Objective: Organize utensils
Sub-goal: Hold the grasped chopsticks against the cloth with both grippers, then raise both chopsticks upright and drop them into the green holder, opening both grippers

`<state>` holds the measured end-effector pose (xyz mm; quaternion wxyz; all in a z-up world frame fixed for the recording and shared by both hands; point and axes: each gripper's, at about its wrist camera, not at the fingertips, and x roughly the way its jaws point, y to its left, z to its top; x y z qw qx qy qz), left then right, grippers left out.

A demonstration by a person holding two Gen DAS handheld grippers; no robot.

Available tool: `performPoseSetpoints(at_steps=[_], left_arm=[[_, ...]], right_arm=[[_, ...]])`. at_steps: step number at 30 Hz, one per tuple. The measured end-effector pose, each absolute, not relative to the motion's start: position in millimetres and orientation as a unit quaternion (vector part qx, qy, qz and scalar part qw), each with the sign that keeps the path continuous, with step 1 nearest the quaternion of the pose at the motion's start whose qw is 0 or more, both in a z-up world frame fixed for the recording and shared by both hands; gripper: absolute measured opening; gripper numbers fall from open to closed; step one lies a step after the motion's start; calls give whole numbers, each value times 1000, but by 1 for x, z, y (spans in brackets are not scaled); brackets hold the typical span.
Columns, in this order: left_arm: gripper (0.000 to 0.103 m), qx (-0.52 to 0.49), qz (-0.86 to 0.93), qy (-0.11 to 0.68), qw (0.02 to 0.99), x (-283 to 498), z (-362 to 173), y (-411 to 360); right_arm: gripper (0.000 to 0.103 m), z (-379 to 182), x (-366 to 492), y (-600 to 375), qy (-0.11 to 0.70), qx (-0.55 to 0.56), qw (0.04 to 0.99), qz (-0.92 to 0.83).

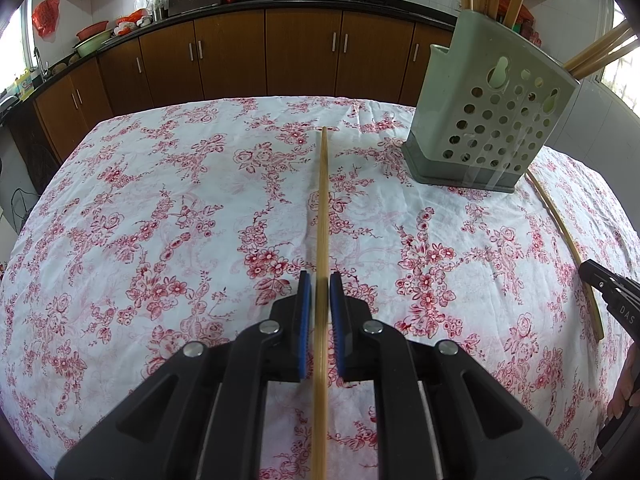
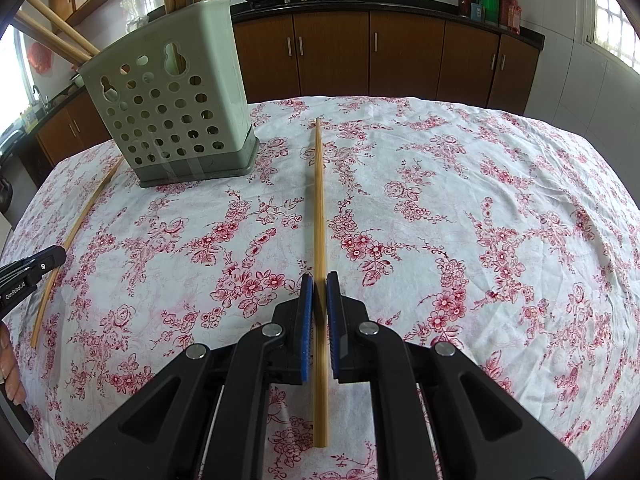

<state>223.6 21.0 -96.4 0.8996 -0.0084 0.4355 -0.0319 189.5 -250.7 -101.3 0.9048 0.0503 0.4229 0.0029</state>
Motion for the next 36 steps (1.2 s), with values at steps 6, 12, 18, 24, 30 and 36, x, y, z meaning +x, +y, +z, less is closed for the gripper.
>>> performPoseSetpoints(at_steps=[6,12,18,24,30,36], left_arm=[[13,-8,-32,435,900,224,-96,21],[13,-8,-32,435,900,224,-97,21],[13,-8,-32,435,900,224,-97,21],[17,18,-29,439,898,216,-97,18],[10,44,-30,435,899,201,-97,15],[8,53,-38,407,911,191,-73,16]], right_arm=[[9,-101,190,-251,423,50,905,3],[9,-101,189,-251,423,50,905,3],[9,-101,189,-251,423,50,905,2],[9,-100,185,-248,423,28,906,3],[8,-101,178,-249,423,42,905,10],[8,-72,165,-252,383,34,923,2]])
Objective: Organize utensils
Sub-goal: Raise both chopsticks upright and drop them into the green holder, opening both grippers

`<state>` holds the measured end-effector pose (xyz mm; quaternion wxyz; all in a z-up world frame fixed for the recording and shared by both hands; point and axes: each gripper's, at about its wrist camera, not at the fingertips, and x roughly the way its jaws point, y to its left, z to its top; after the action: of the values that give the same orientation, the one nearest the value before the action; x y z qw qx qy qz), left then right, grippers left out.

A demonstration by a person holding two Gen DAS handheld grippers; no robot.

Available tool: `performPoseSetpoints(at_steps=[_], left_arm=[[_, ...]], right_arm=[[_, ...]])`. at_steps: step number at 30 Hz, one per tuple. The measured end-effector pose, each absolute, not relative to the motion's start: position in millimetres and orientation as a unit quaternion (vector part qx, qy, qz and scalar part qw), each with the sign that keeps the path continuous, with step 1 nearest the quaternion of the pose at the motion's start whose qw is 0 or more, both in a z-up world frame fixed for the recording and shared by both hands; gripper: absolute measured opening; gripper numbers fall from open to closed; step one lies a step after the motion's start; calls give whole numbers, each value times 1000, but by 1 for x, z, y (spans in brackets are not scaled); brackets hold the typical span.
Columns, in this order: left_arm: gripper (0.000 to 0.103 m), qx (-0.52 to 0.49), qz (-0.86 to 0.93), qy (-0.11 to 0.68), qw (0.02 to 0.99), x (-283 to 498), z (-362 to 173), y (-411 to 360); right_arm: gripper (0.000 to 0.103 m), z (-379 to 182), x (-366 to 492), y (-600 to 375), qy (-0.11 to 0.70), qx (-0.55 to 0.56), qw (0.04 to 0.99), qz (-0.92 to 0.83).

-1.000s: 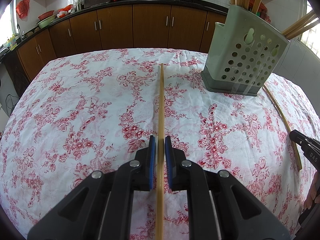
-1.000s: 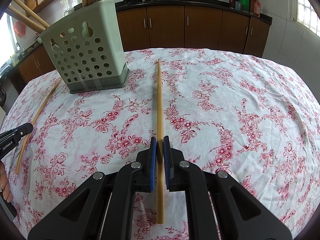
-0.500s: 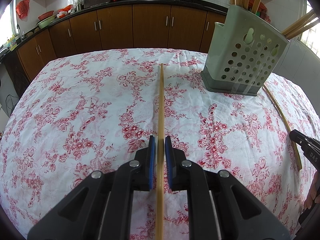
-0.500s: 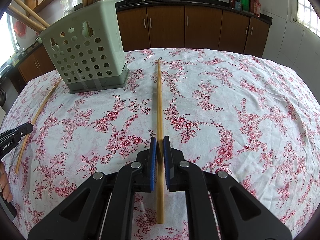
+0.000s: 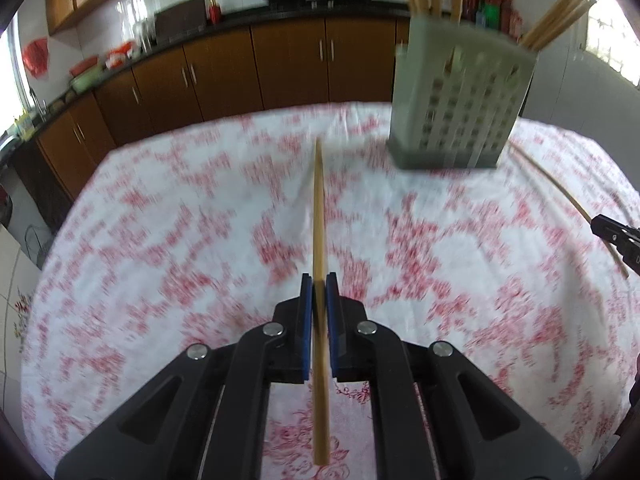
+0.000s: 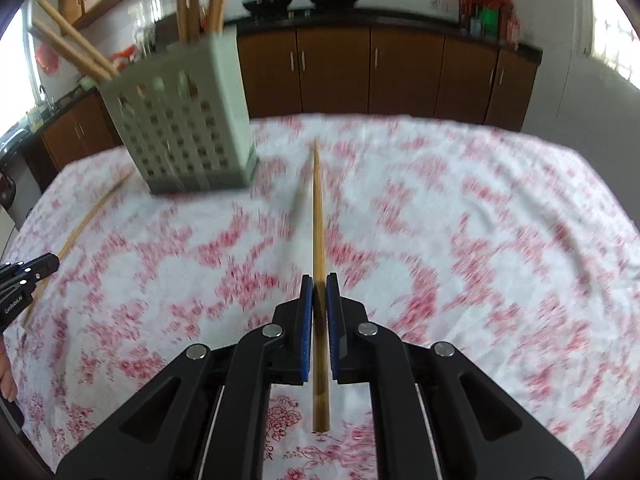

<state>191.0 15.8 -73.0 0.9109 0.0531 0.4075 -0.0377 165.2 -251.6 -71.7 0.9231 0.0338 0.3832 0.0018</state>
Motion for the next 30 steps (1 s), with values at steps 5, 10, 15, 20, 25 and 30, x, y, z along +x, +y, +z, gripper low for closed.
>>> performPoseSetpoints(at_steps=[5,10,15,20,25,30], left_arm=[[8,27,-46,350,935,180,-23,24],[8,13,-50,307,950,176,18,27],[8,1,-66,288,955,174,44,23],[8,-6,-87,267,960,167,65,17],[8,-8,-104,245,964,162,85,6],[8,-17,-131,210,969,159,112,-8]], right_arm=[[8,-31,155,-252,329,32,944,0],[8,1,152,-257,282,37,959,5],[8,24,148,-258,253,43,967,11],[8,45,145,-254,226,51,973,27],[8,67,141,-244,196,59,978,51],[8,98,137,-236,151,76,982,82]])
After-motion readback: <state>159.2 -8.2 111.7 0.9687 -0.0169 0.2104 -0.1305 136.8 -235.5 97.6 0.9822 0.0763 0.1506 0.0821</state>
